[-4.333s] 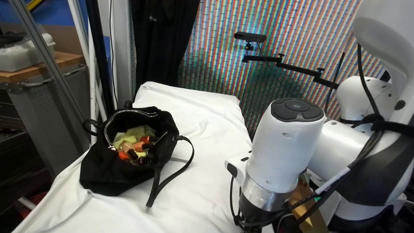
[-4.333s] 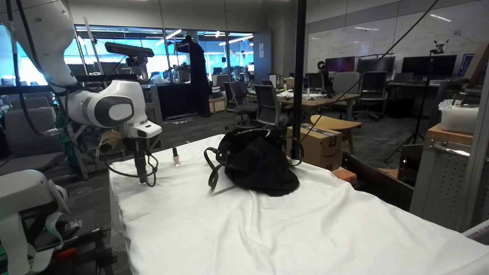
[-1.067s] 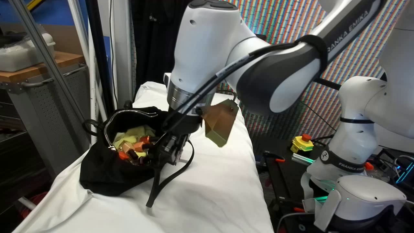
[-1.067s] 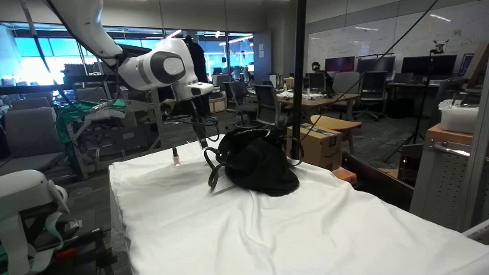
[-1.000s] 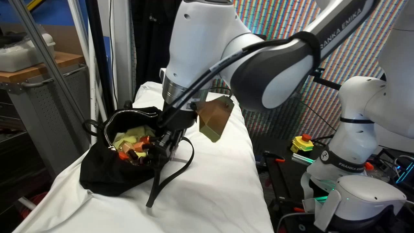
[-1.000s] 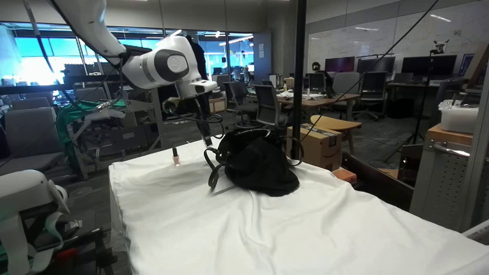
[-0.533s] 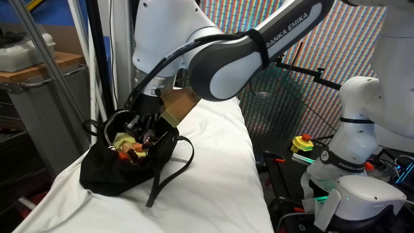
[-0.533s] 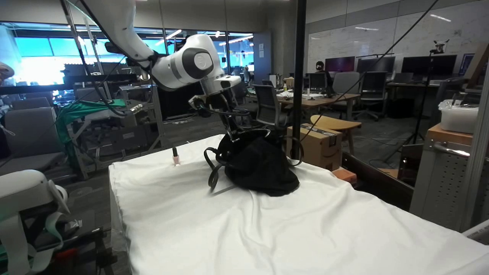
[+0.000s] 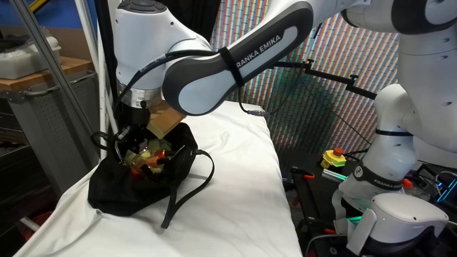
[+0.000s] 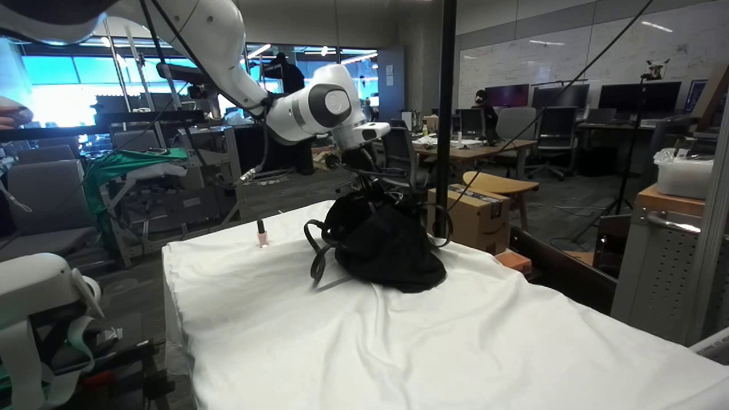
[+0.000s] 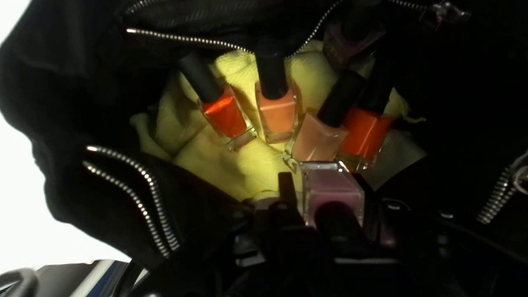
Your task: Place the nail polish bottles inside the black bag from right to left
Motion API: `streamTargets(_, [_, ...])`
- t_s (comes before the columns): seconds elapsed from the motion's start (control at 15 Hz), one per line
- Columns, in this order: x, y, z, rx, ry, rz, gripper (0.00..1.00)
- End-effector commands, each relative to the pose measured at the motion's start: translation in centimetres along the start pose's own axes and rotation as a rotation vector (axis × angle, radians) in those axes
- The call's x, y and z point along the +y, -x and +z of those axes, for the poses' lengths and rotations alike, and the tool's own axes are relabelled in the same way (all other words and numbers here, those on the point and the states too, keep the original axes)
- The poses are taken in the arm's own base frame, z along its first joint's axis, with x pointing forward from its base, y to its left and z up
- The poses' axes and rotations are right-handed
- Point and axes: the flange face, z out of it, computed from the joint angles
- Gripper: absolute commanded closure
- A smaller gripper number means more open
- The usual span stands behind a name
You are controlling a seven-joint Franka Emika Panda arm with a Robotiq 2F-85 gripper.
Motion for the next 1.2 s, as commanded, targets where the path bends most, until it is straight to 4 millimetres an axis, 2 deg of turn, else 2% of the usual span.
streamTargets(0.0, [-0.2, -2.8, 0.5, -0.011, -0.002, -0.009, 0.23])
streamTargets(0.13, [-0.2, -3.3, 0.6, -0.017, -0.005, -0.012, 0.08])
streamTargets(0.27, [-0.2, -3.6, 0.8, -0.027, -0.008, -0.022, 0.0])
streamTargets(0.47, [-0.3, -3.2, 0.5, -0.042, -0.014, -0.033, 0.0])
streamTargets(0.73, [-0.8, -1.6, -0.9, -0.044, -0.015, -0.02, 0.0])
streamTargets(0.93, [-1.5, 0.6, -2.2, -0.055, -0.03, -0.018, 0.0])
streamTargets(1.13, [-3.4, 4.0, -3.6, -0.077, -0.046, -0.026, 0.0])
